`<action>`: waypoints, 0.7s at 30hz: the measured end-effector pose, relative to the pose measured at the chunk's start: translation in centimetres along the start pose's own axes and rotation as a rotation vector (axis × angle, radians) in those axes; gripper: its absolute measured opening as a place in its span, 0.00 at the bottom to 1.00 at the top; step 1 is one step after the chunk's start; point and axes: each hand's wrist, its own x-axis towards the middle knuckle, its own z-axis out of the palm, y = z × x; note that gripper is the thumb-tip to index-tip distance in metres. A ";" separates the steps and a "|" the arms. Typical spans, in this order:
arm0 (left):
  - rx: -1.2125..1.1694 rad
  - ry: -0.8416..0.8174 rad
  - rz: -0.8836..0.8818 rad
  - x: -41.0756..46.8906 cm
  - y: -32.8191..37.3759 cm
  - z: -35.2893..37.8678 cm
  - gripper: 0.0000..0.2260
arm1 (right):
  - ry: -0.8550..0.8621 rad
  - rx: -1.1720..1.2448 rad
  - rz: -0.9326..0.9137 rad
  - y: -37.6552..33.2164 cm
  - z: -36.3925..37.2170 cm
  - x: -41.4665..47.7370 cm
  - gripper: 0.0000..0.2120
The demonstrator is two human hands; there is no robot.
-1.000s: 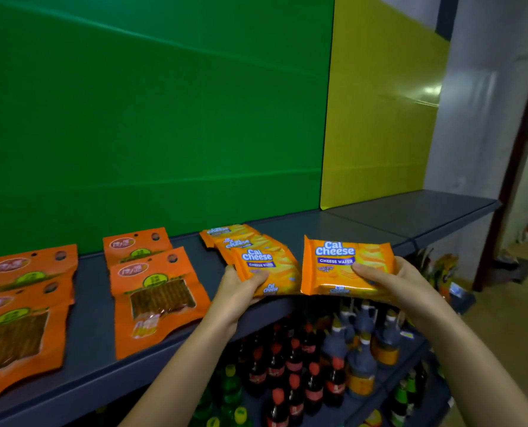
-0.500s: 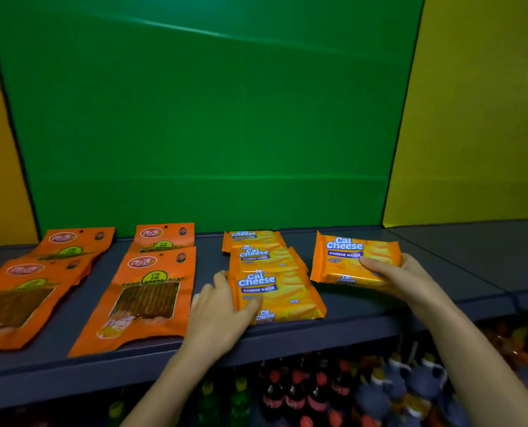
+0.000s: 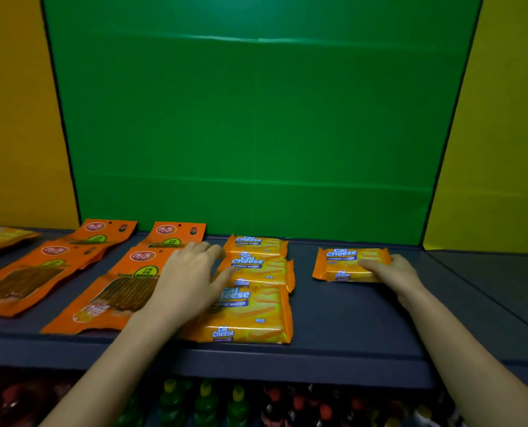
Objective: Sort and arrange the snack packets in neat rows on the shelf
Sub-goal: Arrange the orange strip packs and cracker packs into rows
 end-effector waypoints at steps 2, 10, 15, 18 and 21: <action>0.033 0.004 -0.010 0.5 0.3 0.2 0.17 | 0.001 -0.084 -0.026 -0.2 0.4 1.2 0.22; 0.088 0.006 -0.058 1.5 0.0 0.4 0.16 | 0.047 -0.250 -0.030 -1.2 2.4 3.9 0.25; 0.103 0.023 -0.110 1.4 -0.6 0.4 0.14 | 0.117 -0.346 -0.055 -1.2 3.3 4.0 0.28; 0.122 0.036 -0.108 0.8 -1.1 0.2 0.14 | 0.157 -0.397 -0.130 -1.9 3.0 3.0 0.26; 0.140 0.061 -0.113 -0.4 -1.9 -0.5 0.14 | 0.098 -0.388 -0.353 -3.5 2.8 1.1 0.22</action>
